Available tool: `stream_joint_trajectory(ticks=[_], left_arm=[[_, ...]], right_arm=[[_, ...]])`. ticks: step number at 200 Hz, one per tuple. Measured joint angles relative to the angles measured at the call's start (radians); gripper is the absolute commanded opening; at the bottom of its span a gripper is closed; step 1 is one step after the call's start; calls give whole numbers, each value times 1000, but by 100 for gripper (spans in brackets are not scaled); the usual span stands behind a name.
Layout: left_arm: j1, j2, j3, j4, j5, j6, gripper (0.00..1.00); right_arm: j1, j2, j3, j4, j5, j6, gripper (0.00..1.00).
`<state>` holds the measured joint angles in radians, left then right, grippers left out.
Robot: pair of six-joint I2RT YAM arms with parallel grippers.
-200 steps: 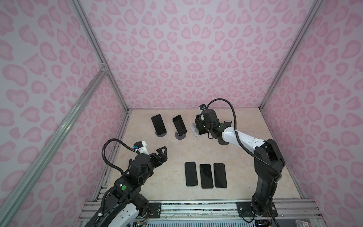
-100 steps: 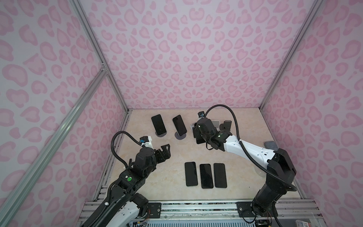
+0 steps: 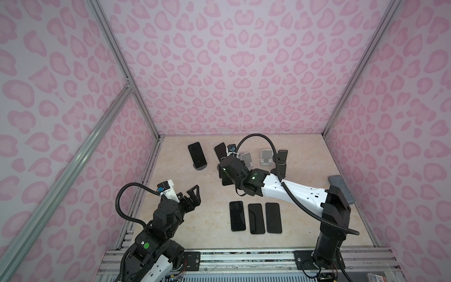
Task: Remove the phone from the phone stand
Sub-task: Place the phone at the center of the table.
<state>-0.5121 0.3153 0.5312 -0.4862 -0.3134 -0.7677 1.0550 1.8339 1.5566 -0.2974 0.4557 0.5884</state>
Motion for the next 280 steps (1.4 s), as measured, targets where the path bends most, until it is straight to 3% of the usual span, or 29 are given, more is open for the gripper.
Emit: stream_joint_trajectory(ticks=[92, 155, 212, 280], left_arm=[[0, -88, -34, -73, -27, -28, 95], [0, -214, -57, -111, -32, -34, 95], [1, -244, -90, -135, -34, -85, 95], [0, -248, -121, -190, 21, -124, 96]], right_arm=[[165, 203, 155, -163, 37, 237, 61], [196, 348, 382, -437, 45, 412, 63], [219, 382, 382, -550, 42, 510, 63], [203, 392, 272, -509, -8, 562, 63]])
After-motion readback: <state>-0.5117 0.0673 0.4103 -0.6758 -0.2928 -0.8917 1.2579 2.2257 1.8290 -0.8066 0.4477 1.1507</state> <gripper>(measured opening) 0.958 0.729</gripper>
